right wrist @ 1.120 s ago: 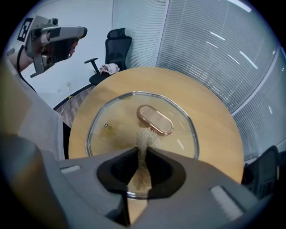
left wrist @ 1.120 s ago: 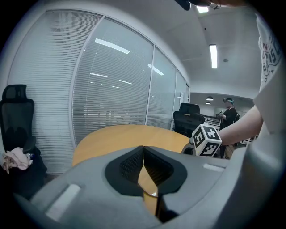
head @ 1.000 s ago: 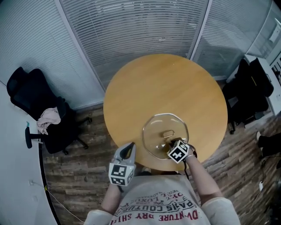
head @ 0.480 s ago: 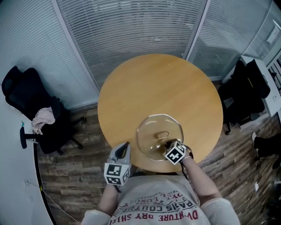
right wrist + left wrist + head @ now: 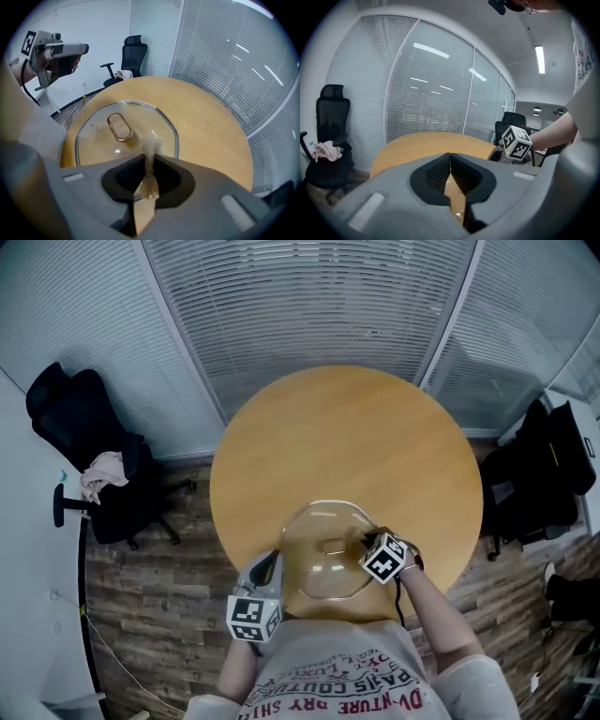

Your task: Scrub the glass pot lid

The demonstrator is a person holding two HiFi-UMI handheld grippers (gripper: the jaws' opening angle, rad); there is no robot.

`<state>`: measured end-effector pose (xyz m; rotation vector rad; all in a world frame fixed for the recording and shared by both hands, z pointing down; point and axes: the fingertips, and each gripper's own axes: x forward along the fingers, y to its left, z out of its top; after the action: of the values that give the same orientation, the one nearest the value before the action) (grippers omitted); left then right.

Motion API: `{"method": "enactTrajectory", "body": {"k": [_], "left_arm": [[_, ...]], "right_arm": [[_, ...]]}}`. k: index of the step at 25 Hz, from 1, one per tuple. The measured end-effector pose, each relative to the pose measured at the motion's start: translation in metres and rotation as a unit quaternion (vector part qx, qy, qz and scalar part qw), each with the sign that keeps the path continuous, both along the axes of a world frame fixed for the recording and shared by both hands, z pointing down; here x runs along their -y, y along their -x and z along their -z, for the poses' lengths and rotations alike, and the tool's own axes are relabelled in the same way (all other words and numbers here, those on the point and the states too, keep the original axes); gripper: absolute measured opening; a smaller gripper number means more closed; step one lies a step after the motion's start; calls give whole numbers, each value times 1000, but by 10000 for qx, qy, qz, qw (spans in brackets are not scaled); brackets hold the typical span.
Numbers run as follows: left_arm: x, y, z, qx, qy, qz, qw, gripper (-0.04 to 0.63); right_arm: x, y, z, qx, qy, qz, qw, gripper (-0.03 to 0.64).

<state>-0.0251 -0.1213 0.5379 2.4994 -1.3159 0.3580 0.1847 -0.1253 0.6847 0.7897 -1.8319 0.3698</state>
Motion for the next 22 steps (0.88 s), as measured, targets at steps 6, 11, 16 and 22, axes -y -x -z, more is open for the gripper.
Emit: {"method": "enactTrajectory", "body": {"k": [6, 11, 16, 22], "left_arm": [[-12, -19, -12, 58, 202, 657, 9976, 8], [-28, -28, -21, 19, 306, 1094, 9935, 8], [-43, -34, -24, -70, 360, 1476, 9884, 8], [-58, -23, -22, -60, 429, 1880, 9812, 8]], "right_arm": [[42, 7, -4, 77, -323, 1146, 9929, 58], [69, 26, -16, 3, -648, 2218, 9729, 58], [90, 43, -31, 4, -802, 2755, 9579, 58], [103, 57, -39, -82, -868, 3161, 9447, 58]]}}
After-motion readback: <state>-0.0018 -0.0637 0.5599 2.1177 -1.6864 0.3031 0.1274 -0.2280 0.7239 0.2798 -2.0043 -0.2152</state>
